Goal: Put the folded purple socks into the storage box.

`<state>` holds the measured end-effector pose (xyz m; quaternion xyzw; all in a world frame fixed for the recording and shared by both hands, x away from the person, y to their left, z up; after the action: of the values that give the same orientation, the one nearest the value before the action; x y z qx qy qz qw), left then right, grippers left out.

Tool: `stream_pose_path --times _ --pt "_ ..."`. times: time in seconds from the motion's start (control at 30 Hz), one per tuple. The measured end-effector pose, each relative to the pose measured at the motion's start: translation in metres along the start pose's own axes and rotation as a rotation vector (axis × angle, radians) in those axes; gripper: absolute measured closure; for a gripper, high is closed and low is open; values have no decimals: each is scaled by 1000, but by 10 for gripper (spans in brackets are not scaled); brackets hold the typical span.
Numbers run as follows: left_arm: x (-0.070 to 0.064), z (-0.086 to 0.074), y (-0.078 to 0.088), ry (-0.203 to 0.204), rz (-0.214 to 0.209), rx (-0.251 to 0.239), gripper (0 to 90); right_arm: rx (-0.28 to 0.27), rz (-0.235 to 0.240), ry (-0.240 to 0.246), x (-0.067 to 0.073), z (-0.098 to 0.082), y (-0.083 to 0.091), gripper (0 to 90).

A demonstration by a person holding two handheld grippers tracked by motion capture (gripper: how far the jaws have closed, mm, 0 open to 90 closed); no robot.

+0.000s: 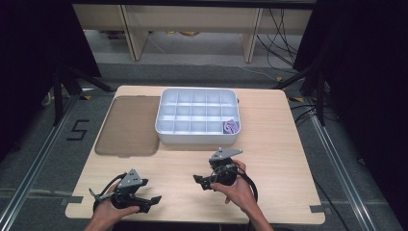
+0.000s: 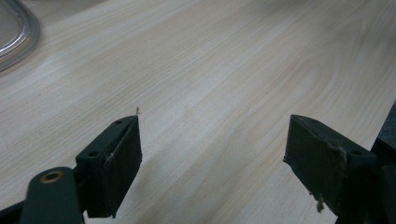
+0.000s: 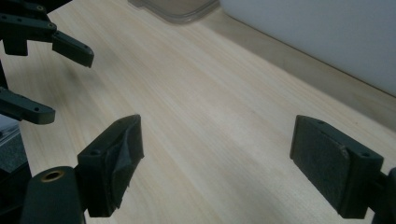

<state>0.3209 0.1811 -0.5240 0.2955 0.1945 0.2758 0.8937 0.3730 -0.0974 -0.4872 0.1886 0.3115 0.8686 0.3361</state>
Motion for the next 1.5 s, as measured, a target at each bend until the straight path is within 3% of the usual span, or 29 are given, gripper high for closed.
stream_pose_path --times 0.17,0.3,0.43,0.57,0.63,0.7,1.0,1.03,1.1,1.17,1.27,1.33,1.37,1.4,1.47,1.5 --pt "-1 0 0 10 -1 -4 181 14 6 -22 4 -6 0 175" --pt "-2 0 -1 14 -2 -9 181 13 1 -8 4 -11 -1 176" --pt "0 -1 0 -17 4 17 181 20 0 -16 5 -16 1 175" --pt "-3 -1 -1 17 -8 3 181 21 -5 -8 7 -21 2 173" --pt "-2 0 -1 -8 -8 7 181 20 20 -11 8 -23 2 173" --pt "-2 -1 -1 -15 2 18 181 28 -9 -11 9 -25 3 172" --pt "-1 -1 -1 -24 11 24 181 36 -21 -5 11 -33 2 168" --pt "-2 -1 0 -29 1 28 181 12 -24 -13 12 -33 1 168" --pt "-3 -1 -1 -5 -2 20 181 43 -26 -11 12 -35 3 168" --pt "-2 -1 -1 -32 -1 26 182 43 -25 -13 13 -37 2 169" --pt "-3 -1 -1 -7 1 20 181 25 -34 -16 14 -39 1 168" --pt "-3 -1 -1 -5 -2 20 181 45 -34 -11 14 -41 4 168" --pt "-2 -1 0 -32 -2 26 181 53 -33 -10 13 -41 4 168" --pt "-2 -1 -1 -32 -2 26 181 30 -41 -13 14 -43 2 168" --pt "-2 -1 -1 -32 -3 26 181 60 -42 -25 14 -44 5 169" --pt "-2 -1 -1 -33 -5 25 181 51 -44 -17 13 -45 4 169"
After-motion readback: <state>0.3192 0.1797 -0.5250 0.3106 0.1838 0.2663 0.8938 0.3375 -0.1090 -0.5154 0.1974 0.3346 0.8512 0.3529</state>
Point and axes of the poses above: each handheld gripper's, and its own axes: y roughly backward along the jaws, z roughly out of its top, x roughly to its left, the point moved 3 cm from there along -y, roughly forward along the jaws, and after that the axes turned 5 degrees about -z, right-handed, at the moved point
